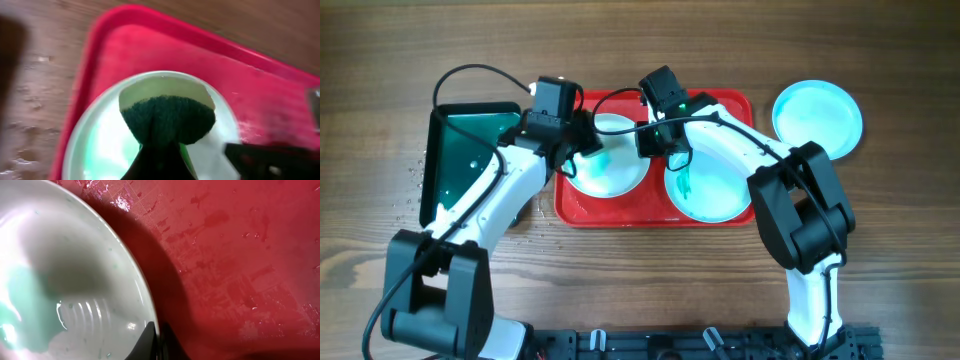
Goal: Clean dirty plates on tray and stack at the side
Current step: 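Scrub the held plate with the sponge in the left gripper, then lift the plate with the right gripper and stack it on the cleaned plate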
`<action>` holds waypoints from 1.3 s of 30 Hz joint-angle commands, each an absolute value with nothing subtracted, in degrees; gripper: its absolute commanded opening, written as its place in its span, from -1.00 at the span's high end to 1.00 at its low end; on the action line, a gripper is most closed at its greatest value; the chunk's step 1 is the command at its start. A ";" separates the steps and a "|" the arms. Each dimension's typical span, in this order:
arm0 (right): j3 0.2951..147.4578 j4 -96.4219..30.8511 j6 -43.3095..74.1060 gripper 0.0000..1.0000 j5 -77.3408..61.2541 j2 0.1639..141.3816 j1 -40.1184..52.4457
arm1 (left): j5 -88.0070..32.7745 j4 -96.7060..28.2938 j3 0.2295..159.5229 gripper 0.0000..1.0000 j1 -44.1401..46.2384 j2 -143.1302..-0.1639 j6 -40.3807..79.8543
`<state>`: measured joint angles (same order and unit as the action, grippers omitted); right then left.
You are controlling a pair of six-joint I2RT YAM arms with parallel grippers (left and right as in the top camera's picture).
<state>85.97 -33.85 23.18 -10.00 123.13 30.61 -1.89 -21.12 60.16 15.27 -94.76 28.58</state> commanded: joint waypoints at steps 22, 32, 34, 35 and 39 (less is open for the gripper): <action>86.06 -34.79 22.68 0.92 -8.29 124.14 30.33 | 7.77 -34.54 60.03 0.92 12.10 -85.91 31.79; 92.33 -42.83 13.69 0.91 -1.32 112.29 31.55 | 9.93 -52.36 60.03 0.92 10.22 -56.36 31.81; 94.48 -45.32 11.27 0.92 9.89 109.16 33.98 | 9.96 -54.33 60.01 0.92 9.50 -52.14 31.81; 95.22 -46.04 9.50 0.91 16.34 107.72 35.42 | 9.96 -55.11 60.01 0.92 9.26 -50.43 31.79; 95.48 -45.12 -2.48 0.91 38.96 103.33 43.38 | 9.96 -58.46 60.01 0.92 9.10 -47.48 31.79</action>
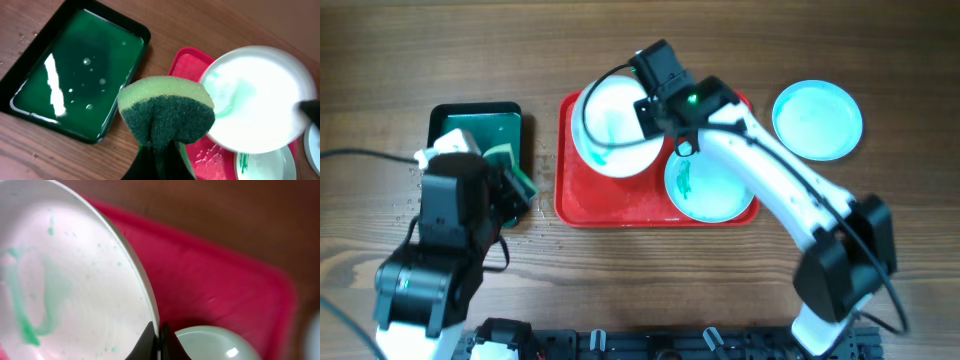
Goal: Clean dirty plates on tray and stack at the side
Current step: 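Lift the plate with the right gripper and stack it on the cleaned plate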
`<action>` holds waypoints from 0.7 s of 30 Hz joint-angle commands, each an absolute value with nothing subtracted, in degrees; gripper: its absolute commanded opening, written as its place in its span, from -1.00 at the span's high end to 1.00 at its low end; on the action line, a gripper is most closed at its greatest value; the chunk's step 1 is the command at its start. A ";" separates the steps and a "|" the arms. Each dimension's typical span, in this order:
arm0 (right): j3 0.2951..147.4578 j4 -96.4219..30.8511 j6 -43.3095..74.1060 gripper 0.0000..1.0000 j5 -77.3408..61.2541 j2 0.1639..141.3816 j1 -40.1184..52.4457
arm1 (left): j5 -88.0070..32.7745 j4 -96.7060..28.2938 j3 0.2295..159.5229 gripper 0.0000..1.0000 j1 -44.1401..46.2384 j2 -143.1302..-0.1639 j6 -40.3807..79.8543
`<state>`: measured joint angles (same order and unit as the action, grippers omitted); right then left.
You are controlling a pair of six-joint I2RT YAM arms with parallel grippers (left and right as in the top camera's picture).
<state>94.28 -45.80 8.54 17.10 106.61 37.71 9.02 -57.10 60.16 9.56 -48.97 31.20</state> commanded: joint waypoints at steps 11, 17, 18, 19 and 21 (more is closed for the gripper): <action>95.35 -25.12 -40.86 0.91 70.52 102.76 60.12 | 9.93 -60.29 60.01 0.92 9.10 -47.99 32.01; 95.20 -23.16 -41.80 0.91 71.66 102.76 60.88 | 9.93 -60.31 60.01 0.92 9.10 -48.01 31.99; 95.20 -23.16 -41.80 0.91 71.66 102.76 60.86 | 9.93 -60.31 60.01 0.92 9.10 -47.99 31.99; 95.20 -23.16 -41.82 0.91 71.64 102.76 60.77 | 9.93 -60.31 60.01 0.92 9.10 -47.99 31.99; 95.13 -23.20 -39.79 0.91 71.40 102.76 60.73 | 9.93 -60.31 60.01 0.92 9.10 -48.01 31.99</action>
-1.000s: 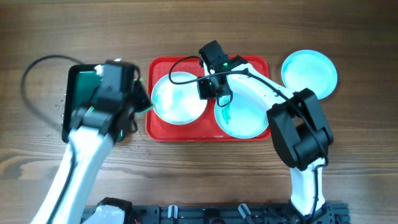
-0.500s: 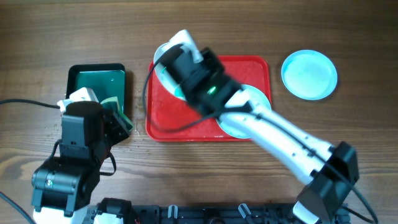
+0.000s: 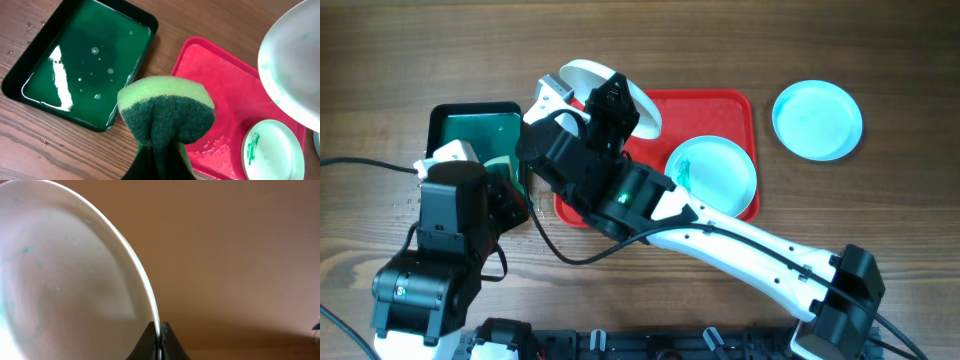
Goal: Clean dirty plates on tray and stack at the side
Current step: 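Lift the plate with the right gripper and stack it on the cleaned plate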
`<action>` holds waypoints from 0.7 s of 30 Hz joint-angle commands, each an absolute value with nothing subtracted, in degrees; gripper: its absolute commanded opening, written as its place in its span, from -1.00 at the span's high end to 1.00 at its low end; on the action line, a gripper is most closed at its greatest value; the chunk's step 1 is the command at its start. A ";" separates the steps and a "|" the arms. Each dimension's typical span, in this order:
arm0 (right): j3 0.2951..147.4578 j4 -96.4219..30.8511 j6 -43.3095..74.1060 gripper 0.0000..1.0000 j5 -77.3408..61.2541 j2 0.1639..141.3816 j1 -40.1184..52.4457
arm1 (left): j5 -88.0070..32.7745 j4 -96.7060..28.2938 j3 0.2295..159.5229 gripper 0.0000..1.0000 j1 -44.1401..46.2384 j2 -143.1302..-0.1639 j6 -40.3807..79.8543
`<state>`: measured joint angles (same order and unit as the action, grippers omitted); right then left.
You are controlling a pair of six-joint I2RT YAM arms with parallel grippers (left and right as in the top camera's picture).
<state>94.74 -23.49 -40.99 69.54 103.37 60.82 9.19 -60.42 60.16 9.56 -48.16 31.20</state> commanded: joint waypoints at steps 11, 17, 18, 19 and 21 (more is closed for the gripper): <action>95.13 -46.89 -2.02 0.91 28.77 102.76 39.55 | 9.93 -60.34 60.01 0.92 9.10 -48.01 31.97; 95.13 -50.78 2.31 0.91 -8.67 102.76 11.18 | 9.93 -60.34 60.01 0.92 9.10 -48.01 31.99; 95.13 -51.77 3.60 0.91 -10.63 102.76 6.57 | 9.93 -60.31 60.01 0.92 9.10 -48.01 31.99; 95.11 -52.64 4.60 0.91 -11.00 102.76 3.11 | 9.93 -60.34 60.01 0.92 9.10 -48.01 31.99; 94.76 -54.02 4.93 0.91 -10.83 102.76 -3.73 | 9.93 -60.31 60.01 0.92 9.10 -48.01 31.99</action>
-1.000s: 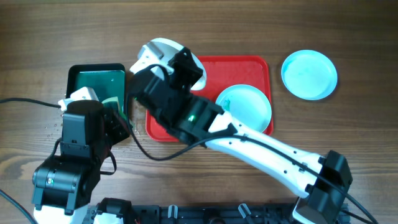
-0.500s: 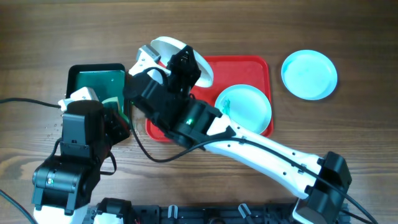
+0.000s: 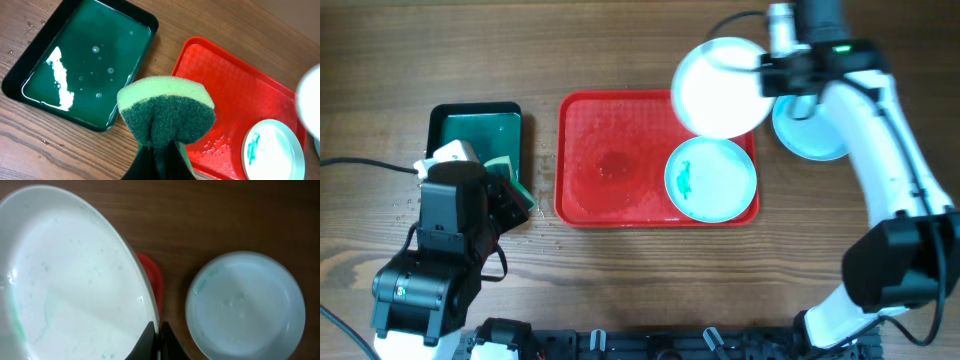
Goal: Clean dirty plates on tray and stack at the side
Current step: 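Lift the plate with the right gripper and stack it on the cleaned plate, then move the right gripper back to grasp the last plate's rim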
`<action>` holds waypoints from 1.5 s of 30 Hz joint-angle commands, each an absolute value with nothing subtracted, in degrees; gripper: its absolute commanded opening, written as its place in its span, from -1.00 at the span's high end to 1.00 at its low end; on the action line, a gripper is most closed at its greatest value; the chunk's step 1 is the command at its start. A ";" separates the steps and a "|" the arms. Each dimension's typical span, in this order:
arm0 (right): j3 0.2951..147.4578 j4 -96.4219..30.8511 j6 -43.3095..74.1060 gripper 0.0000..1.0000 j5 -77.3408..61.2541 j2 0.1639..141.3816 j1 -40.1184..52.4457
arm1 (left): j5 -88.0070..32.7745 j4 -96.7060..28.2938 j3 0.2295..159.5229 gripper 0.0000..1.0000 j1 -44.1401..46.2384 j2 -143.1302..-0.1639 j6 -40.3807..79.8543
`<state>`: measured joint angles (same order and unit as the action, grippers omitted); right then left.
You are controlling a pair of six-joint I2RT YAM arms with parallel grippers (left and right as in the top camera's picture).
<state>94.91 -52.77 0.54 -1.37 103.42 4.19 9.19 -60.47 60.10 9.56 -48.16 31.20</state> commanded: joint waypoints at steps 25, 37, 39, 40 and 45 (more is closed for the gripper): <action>77.34 -41.25 5.98 -0.36 -21.78 102.94 -20.69 | 9.87 -60.27 60.01 0.92 9.10 -48.05 31.99; 75.96 -55.99 9.47 -0.18 -6.52 102.91 5.89 | 8.38 -60.25 60.01 0.92 9.10 -51.40 31.99; 75.35 -55.86 11.60 -0.18 -2.15 102.91 8.67 | 8.38 -60.25 60.01 0.92 9.10 -51.59 31.99; 75.33 -56.05 14.31 -0.18 1.34 102.94 9.76 | 8.40 -60.25 60.01 0.92 9.10 -51.77 31.99; 75.22 -56.53 18.20 0.00 2.66 102.96 11.66 | 8.40 -60.25 60.01 0.92 9.10 -51.77 31.99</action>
